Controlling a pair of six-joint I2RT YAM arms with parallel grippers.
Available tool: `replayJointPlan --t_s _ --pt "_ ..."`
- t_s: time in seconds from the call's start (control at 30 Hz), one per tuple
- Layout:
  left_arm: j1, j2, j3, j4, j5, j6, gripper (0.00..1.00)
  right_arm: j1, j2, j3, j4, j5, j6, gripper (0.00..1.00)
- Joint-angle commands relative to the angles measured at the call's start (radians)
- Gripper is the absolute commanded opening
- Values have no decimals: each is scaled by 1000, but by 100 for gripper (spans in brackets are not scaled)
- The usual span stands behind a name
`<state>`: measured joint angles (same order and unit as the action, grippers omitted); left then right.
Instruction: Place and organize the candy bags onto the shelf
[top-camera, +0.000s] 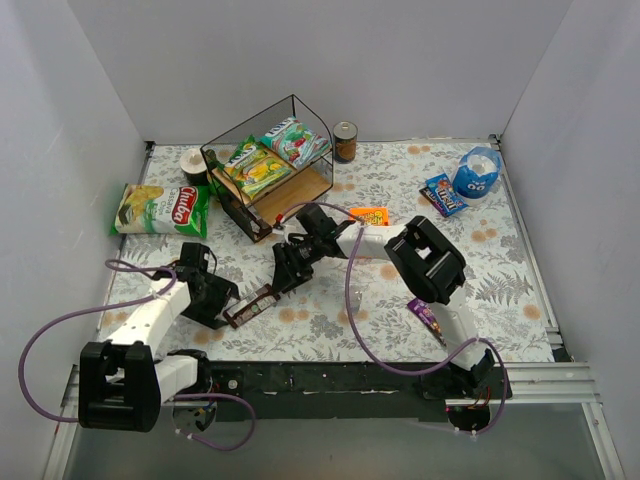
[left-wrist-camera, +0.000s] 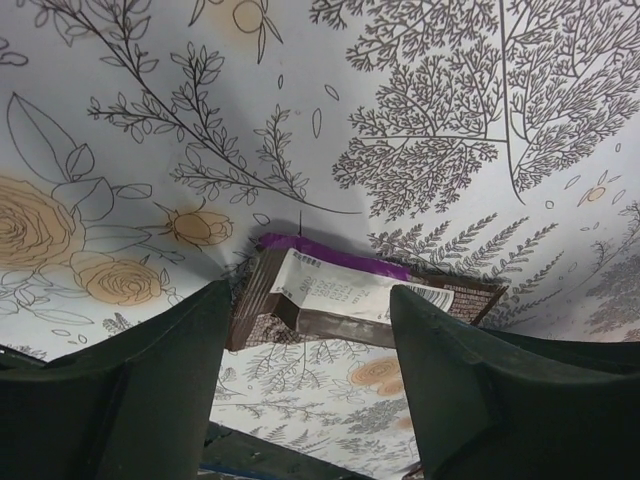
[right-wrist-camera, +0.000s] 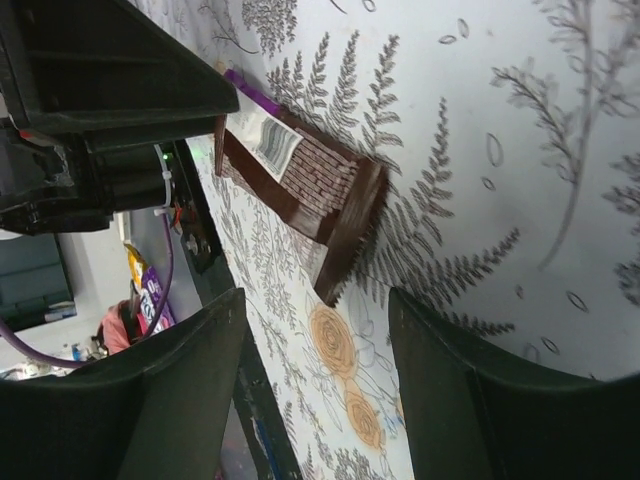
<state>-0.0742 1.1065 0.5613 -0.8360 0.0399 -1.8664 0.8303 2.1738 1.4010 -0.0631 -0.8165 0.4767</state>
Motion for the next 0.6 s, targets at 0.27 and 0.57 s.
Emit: replayJointPlan --t_s 0.27,0.57 --pt "2 35 -55 75 58 58 55 53 103 69 32 96 59 59" --pt "2 50 -47 77 63 88 55 53 109 64 54 117 86 38"
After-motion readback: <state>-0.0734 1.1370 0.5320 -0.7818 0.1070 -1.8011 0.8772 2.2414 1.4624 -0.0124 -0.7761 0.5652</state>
